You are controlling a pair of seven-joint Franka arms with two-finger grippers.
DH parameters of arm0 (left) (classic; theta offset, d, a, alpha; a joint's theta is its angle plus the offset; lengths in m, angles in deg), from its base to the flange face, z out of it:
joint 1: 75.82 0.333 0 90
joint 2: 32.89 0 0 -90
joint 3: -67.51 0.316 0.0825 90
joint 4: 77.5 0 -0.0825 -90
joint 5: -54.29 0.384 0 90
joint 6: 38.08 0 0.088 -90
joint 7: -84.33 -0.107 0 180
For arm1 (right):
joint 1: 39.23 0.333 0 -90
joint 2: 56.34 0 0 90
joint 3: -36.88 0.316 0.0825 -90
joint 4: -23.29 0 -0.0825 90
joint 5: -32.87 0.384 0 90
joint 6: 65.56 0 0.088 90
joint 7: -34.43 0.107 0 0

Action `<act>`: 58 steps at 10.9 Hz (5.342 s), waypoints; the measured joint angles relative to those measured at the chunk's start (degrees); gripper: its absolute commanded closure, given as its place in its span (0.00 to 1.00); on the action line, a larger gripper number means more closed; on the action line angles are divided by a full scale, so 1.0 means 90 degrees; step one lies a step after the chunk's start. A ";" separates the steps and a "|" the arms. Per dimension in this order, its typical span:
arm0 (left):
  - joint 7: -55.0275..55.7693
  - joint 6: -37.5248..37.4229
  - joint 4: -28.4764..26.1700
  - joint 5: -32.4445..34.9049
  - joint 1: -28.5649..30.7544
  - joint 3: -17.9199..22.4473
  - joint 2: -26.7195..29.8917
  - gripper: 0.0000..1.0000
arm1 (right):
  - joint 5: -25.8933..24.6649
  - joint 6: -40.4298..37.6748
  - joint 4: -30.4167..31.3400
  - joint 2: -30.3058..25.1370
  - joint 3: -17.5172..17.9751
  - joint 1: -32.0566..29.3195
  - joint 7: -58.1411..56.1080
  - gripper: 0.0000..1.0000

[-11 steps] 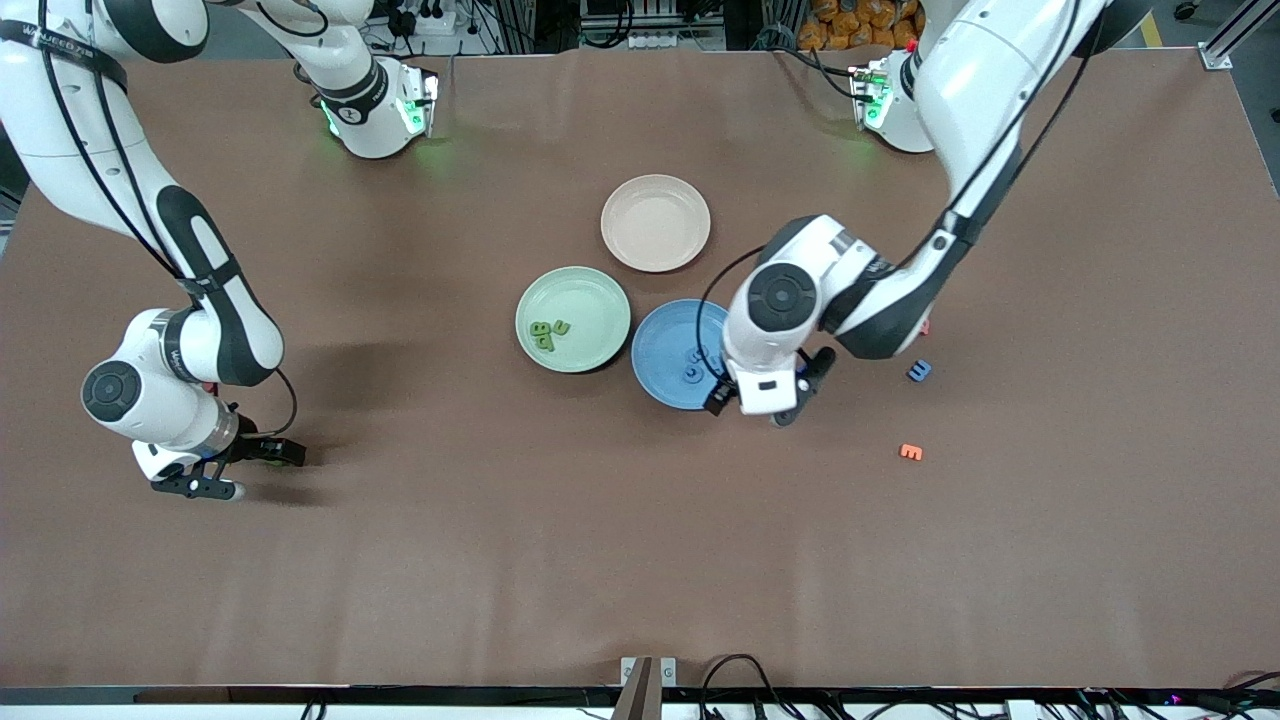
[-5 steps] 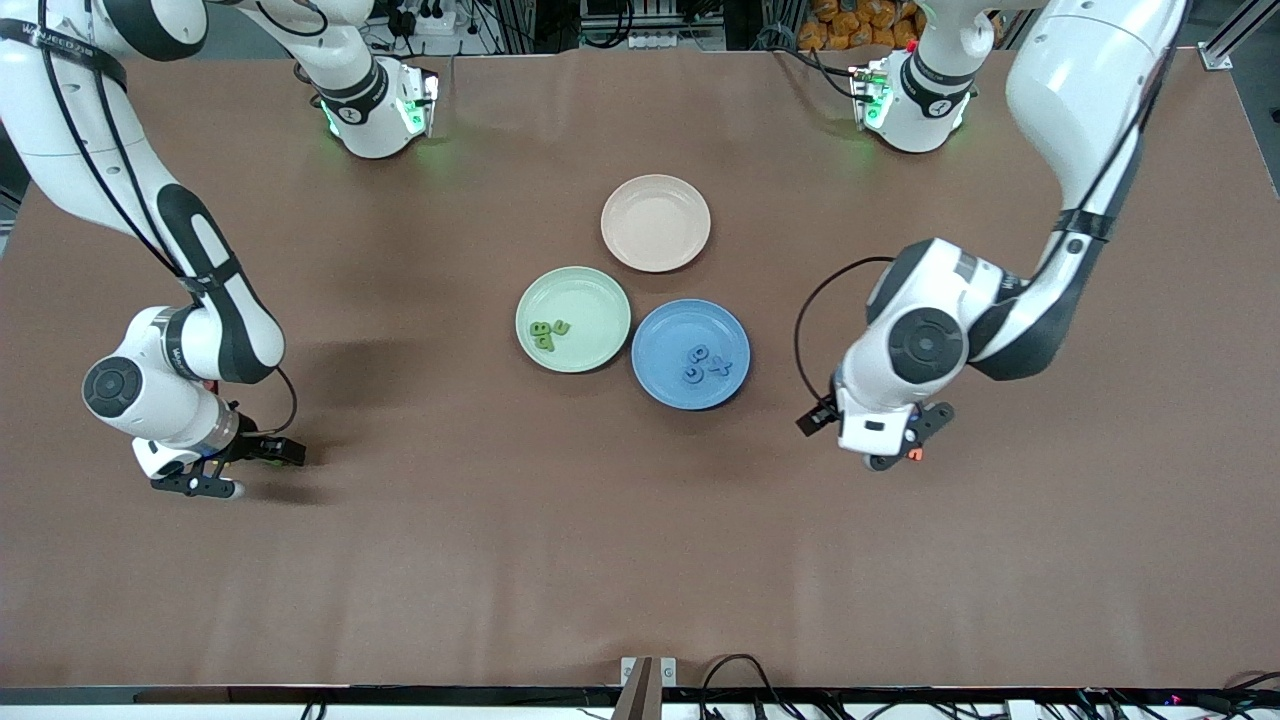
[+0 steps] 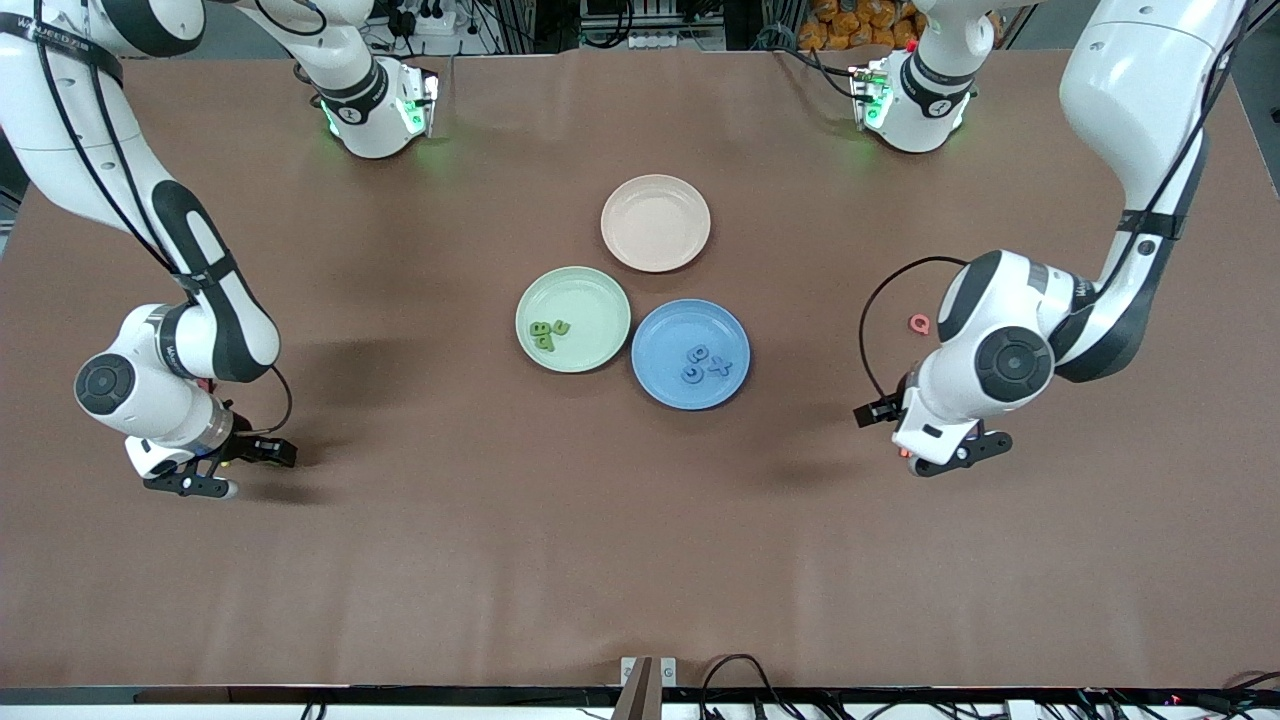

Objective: Sort letters by color into matching plates
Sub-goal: 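Grasp the green z with the right gripper while the left gripper grasps E, then lift the green z toward the green plate while the left gripper lifts E, then drop the green z on the green plate with the right gripper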

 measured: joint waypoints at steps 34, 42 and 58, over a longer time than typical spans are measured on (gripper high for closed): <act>-0.6303 0.4439 -0.3963 0.0894 0.1769 -0.0113 0.0637 0.24 | 0.0768 -0.1998 0.0251 -0.1509 0.0210 0.2755 0.1918 0.83; -0.6518 0.4442 -0.3906 0.0895 0.1772 -0.0145 0.0634 0.34 | 0.0770 -0.2225 0.0262 -0.1507 0.0198 0.4170 0.2323 0.81; -0.6518 0.4282 -0.3896 0.0895 0.1837 -0.0172 0.0600 1.00 | 0.0765 -0.2350 0.0166 -0.1127 0.0132 0.5120 0.2808 0.00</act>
